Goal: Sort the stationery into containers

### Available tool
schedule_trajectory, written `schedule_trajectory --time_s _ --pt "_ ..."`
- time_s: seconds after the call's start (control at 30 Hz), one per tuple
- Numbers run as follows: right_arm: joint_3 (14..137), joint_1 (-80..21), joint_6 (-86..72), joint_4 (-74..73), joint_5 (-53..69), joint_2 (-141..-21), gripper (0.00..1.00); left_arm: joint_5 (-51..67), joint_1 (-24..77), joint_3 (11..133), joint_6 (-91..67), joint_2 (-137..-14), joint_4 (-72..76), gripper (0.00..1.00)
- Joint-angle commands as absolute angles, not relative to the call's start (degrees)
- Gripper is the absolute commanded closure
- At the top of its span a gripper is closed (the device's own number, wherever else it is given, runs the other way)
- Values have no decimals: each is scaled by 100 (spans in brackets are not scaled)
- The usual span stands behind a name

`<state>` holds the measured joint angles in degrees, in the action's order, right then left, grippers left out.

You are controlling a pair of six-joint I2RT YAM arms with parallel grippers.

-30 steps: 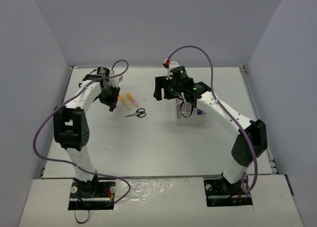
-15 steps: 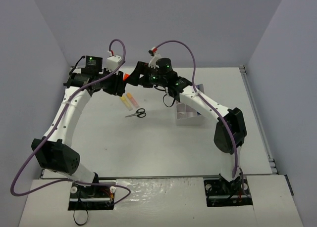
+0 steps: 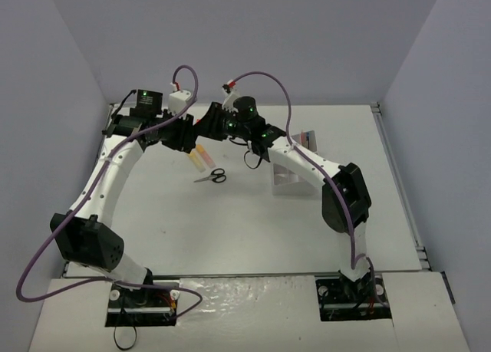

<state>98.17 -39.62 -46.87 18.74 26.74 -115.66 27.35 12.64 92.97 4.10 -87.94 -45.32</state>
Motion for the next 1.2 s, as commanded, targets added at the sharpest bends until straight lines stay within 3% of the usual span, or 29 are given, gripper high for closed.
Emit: schedule_trajectory --time_s 0.0,0.03,0.1,0.13,0.17,0.2,0.3,0.57,0.7,0.83,1.17 --pt "9885 -3986 -4629 2425 2719 -11431 100 2824 1318 9377 509 -8666 -4347 100" --pt "9837 -3982 -4582 2433 2695 -11384 100 2801 1318 9349 517 -8666 -4343 100" --pt "9764 -3949 -4447 2362 2649 -11287 100 2780 1327 9309 503 -8695 -4346 74" --pt "9725 -3925 -4390 2295 2613 -11228 100 2756 1326 9296 479 -8712 -4348 52" --pt "9681 -3899 -4243 2230 2556 -11182 100 2732 1318 9279 441 -8727 -4331 8" --pt "9590 -3866 -4147 2136 2424 -11074 100 2719 1318 9263 392 -8726 -4309 3" --pt "9285 -3620 -3729 1791 1992 -10761 100 2607 1304 9277 279 -8711 -4255 3" --pt "8544 -2615 -1294 243 -710 -9531 100 2025 1257 9020 465 -8552 -4272 3" --pt "8287 -2492 -640 147 -1614 -9355 100 1920 1213 8868 460 -8589 -4274 3" --pt "8162 -2369 -467 141 -2012 -9403 100 1881 1195 8905 511 -8615 -4319 3" --pt "7951 -2329 -665 277 -1629 -9841 100 1805 1204 8927 519 -8686 -4356 3"
